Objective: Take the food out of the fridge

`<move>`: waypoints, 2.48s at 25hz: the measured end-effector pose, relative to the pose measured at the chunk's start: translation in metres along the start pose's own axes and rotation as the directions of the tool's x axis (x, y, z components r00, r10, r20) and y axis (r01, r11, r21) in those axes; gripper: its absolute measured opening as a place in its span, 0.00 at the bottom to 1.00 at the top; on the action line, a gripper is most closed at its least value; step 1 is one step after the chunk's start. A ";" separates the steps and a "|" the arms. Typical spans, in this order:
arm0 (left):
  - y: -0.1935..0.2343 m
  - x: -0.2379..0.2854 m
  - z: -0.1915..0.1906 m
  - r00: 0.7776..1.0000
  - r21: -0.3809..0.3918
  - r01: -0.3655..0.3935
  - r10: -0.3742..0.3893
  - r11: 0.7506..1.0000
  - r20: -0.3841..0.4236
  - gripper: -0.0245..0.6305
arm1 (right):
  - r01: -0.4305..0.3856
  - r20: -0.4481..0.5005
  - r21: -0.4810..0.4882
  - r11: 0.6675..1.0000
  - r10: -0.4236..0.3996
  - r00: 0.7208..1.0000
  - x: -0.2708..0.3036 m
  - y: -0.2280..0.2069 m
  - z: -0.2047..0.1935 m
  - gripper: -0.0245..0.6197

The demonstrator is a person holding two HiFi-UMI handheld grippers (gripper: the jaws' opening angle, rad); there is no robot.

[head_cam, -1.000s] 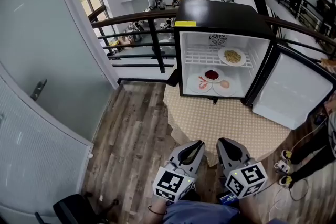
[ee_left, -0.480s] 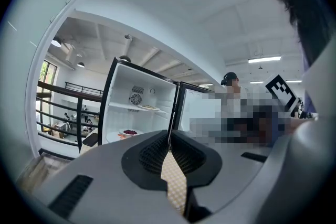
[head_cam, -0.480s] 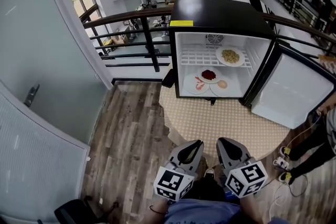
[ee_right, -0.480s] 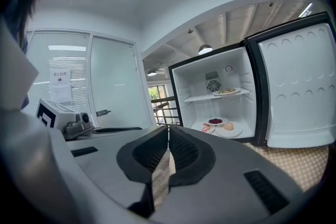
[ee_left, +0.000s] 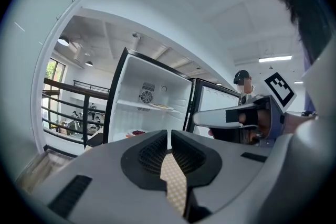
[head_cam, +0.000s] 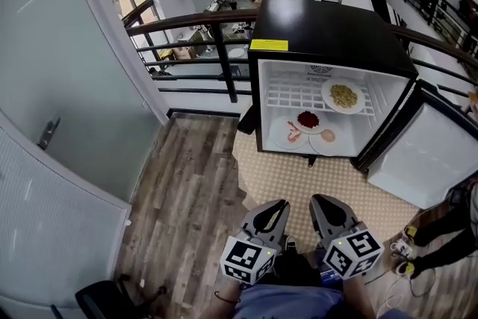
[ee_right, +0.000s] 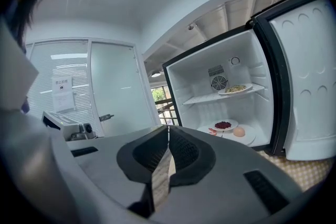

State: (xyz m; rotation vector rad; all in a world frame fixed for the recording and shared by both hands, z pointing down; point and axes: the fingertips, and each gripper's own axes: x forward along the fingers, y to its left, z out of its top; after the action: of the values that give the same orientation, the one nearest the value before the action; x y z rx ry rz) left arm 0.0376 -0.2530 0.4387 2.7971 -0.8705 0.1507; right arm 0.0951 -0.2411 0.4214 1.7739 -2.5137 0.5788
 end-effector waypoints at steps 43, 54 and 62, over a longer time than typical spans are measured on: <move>0.082 0.140 -0.033 0.996 0.015 -0.026 0.027 1.000 -0.086 0.07 | 0.215 -0.283 0.638 0.739 -0.035 0.959 0.235 -0.205 -0.112 0.25; 0.090 0.138 -0.032 0.995 -0.007 -0.030 0.029 1.000 -0.095 0.07 | 0.287 -0.278 0.719 0.633 -0.117 0.954 0.248 -0.216 -0.114 0.16; 0.098 0.125 -0.046 0.991 -0.032 -0.051 0.047 0.998 -0.126 0.07 | 0.251 -0.246 0.841 0.480 -0.073 0.966 0.232 -0.209 -0.125 0.11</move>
State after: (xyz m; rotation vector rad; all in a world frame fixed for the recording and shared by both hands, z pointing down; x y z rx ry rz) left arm 0.0823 -0.3903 0.5201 2.7014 -0.9031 0.3117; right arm 0.1773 -0.4740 0.6494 1.9654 -1.9400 2.1912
